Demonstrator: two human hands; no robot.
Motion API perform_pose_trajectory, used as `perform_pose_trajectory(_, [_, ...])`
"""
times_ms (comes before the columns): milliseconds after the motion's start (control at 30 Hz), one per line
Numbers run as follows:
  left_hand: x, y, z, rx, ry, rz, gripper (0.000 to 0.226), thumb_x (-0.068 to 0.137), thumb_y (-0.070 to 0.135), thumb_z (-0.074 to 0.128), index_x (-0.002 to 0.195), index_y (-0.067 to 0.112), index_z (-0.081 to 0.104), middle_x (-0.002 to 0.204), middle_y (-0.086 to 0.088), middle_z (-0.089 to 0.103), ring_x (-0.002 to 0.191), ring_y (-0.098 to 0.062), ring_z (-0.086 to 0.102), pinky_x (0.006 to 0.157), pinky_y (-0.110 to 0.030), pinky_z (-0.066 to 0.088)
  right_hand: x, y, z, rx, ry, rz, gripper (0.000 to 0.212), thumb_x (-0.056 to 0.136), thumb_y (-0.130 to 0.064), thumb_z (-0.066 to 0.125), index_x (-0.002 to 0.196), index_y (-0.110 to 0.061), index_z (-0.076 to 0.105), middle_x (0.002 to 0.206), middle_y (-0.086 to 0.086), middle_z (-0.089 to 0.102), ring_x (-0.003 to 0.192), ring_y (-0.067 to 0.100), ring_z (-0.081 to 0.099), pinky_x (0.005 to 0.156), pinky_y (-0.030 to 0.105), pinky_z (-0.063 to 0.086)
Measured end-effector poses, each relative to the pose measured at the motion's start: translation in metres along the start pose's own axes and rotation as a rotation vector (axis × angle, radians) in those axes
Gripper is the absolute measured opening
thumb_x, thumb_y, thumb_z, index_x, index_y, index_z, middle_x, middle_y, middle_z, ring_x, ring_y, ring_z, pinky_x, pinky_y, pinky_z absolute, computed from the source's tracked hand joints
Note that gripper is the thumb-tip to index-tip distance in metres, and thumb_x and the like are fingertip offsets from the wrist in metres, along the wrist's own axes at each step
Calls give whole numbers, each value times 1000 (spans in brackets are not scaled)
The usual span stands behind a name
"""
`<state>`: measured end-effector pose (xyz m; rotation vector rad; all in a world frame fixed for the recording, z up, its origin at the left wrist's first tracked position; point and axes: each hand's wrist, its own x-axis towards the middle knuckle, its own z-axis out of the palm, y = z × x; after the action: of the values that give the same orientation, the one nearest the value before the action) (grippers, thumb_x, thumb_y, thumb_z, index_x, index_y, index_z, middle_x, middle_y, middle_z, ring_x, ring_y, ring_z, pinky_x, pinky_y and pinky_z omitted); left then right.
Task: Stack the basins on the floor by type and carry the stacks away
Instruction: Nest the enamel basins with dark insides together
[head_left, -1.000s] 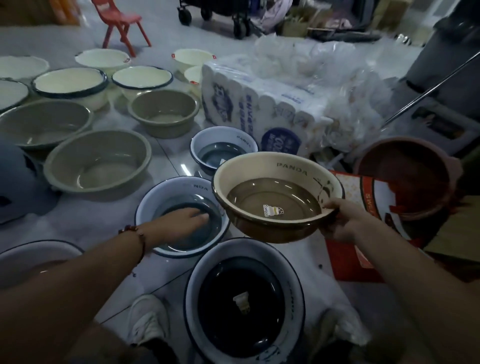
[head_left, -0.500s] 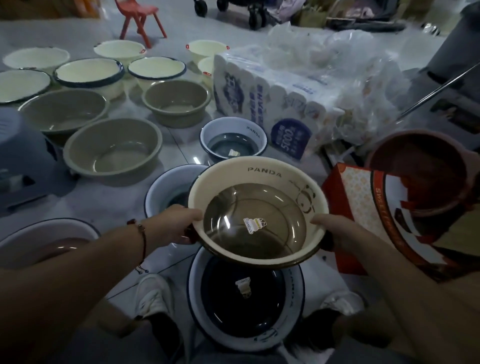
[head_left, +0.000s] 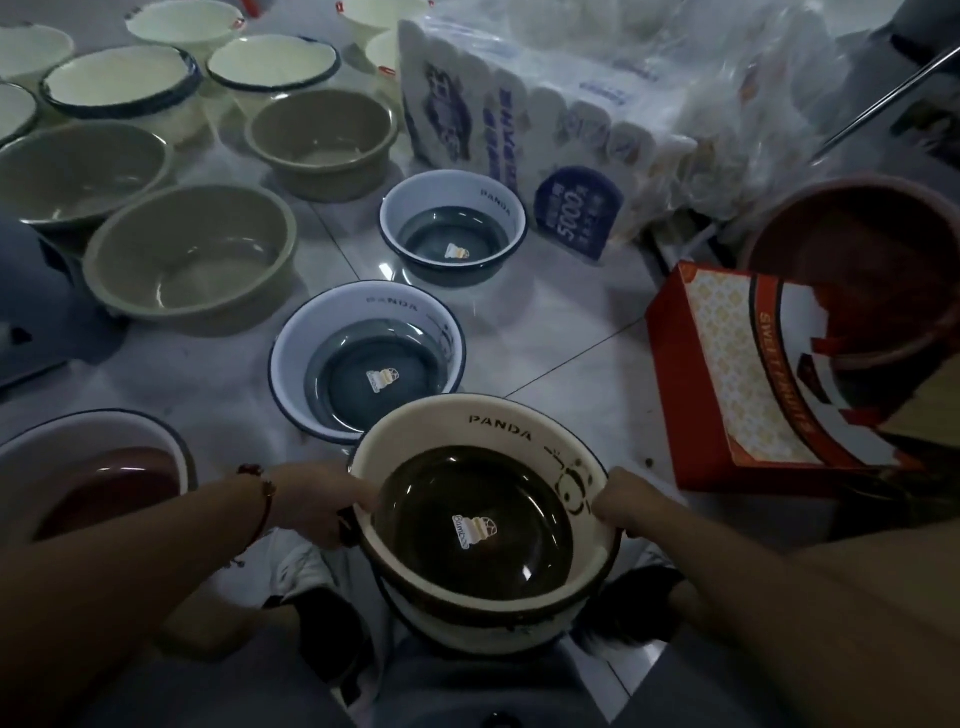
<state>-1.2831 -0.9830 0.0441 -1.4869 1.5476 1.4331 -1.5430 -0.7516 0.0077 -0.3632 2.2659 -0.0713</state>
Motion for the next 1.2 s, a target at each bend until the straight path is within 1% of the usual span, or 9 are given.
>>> perform_pose_trajectory(100, [16, -14, 5, 197, -29, 46, 31, 87, 23, 69, 113, 8, 64, 85, -10, 66, 66, -21, 59, 62, -30, 57, 12, 6, 11, -92, 23, 6, 37, 91, -17, 57, 126, -6, 48, 119, 14, 61, 104, 28, 61, 71, 34, 50])
perform_pose_trajectory(200, [24, -23, 17, 396, -5, 172, 42, 89, 32, 69, 126, 17, 56, 103, -10, 67, 65, -11, 58, 51, -13, 49, 15, 6, 9, -41, -18, 43, 41, 90, -15, 58, 128, -6, 44, 113, 12, 55, 100, 27, 58, 68, 32, 47])
perform_pose_trajectory(333, [42, -26, 23, 521, 66, 291, 49, 89, 27, 69, 135, 15, 54, 101, -4, 66, 66, -7, 56, 43, -7, 39, 26, 8, 14, 200, -127, 129, 57, 85, -15, 68, 133, -5, 38, 108, 11, 51, 97, 26, 53, 66, 33, 46])
perform_pose_trajectory(433, [55, -23, 20, 575, 116, 343, 50, 89, 23, 70, 135, 15, 53, 110, -2, 65, 87, -16, 60, 58, -7, 43, 37, 7, 20, 255, -185, 177, 77, 85, -23, 70, 146, -5, 27, 133, 18, 46, 107, 30, 49, 75, 34, 43])
perform_pose_trajectory(567, [75, -21, 19, 737, 120, 307, 54, 91, 32, 64, 140, 12, 51, 132, -9, 62, 118, -25, 59, 94, -29, 47, 51, 4, 25, 304, -208, 227, 85, 87, -22, 70, 151, -4, 17, 148, 20, 36, 129, 35, 43, 84, 36, 41])
perform_pose_trajectory(767, [89, -18, 16, 975, 53, 207, 48, 90, 49, 59, 127, 18, 59, 122, -3, 67, 109, -20, 64, 88, -28, 50, 65, -1, 26, 134, -216, 226, 91, 85, -25, 72, 151, 2, 16, 146, 21, 38, 129, 32, 46, 84, 31, 44])
perform_pose_trajectory(1000, [71, 27, 23, 1197, -13, 109, 60, 102, 51, 37, 134, 5, 56, 139, -12, 56, 128, -26, 53, 102, -32, 41, 59, -11, 11, -218, -225, 43, 52, 92, -32, 60, 133, -1, 52, 123, 13, 57, 111, 25, 60, 87, 28, 51])
perform_pose_trajectory(1067, [64, 45, 20, 1252, 74, 191, 56, 101, 49, 41, 135, 7, 55, 139, -11, 56, 126, -27, 54, 101, -34, 43, 60, -16, 9, -266, -147, -19, 61, 81, -37, 66, 132, -7, 52, 115, 9, 58, 103, 27, 62, 86, 33, 54])
perform_pose_trajectory(1200, [49, 76, 15, 1188, 377, 487, 58, 89, 54, 50, 138, 22, 44, 136, -7, 50, 121, -30, 55, 95, -41, 45, 42, -50, -9, -406, 67, -367, 67, 78, -44, 63, 137, -20, 40, 126, 6, 48, 112, 28, 52, 91, 42, 49])
